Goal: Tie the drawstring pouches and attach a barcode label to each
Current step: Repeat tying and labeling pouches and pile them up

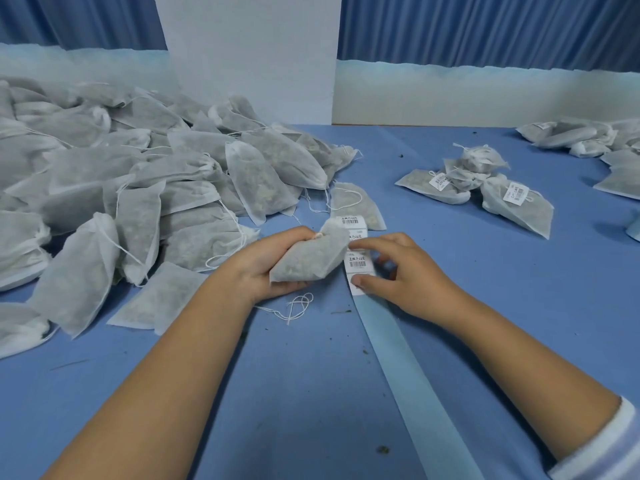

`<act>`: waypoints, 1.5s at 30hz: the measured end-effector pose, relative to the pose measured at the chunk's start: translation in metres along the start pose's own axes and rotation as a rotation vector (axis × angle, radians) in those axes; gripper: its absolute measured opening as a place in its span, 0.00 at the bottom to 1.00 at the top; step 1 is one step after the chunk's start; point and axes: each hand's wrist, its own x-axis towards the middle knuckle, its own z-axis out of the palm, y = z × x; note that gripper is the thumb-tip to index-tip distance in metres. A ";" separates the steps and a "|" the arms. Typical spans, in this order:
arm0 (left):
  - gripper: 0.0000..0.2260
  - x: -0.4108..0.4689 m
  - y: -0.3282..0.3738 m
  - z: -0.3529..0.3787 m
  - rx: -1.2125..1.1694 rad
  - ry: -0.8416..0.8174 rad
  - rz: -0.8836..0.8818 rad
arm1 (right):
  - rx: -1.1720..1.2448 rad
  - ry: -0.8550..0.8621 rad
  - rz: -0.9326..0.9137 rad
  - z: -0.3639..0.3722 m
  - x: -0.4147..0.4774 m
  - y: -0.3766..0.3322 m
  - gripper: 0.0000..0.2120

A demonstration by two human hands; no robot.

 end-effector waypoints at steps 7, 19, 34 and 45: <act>0.03 -0.006 0.003 0.000 -0.095 -0.052 -0.014 | 0.422 0.071 0.092 -0.003 0.003 -0.004 0.10; 0.05 -0.007 -0.001 0.006 -0.005 -0.130 0.000 | 0.310 0.187 -0.023 -0.004 0.000 -0.009 0.10; 0.02 -0.008 0.000 0.004 -0.074 -0.107 0.010 | -0.018 0.348 -0.259 -0.003 -0.004 -0.009 0.08; 0.03 -0.008 0.001 0.005 -0.054 -0.077 0.015 | 0.110 0.345 -0.337 -0.004 -0.006 -0.014 0.06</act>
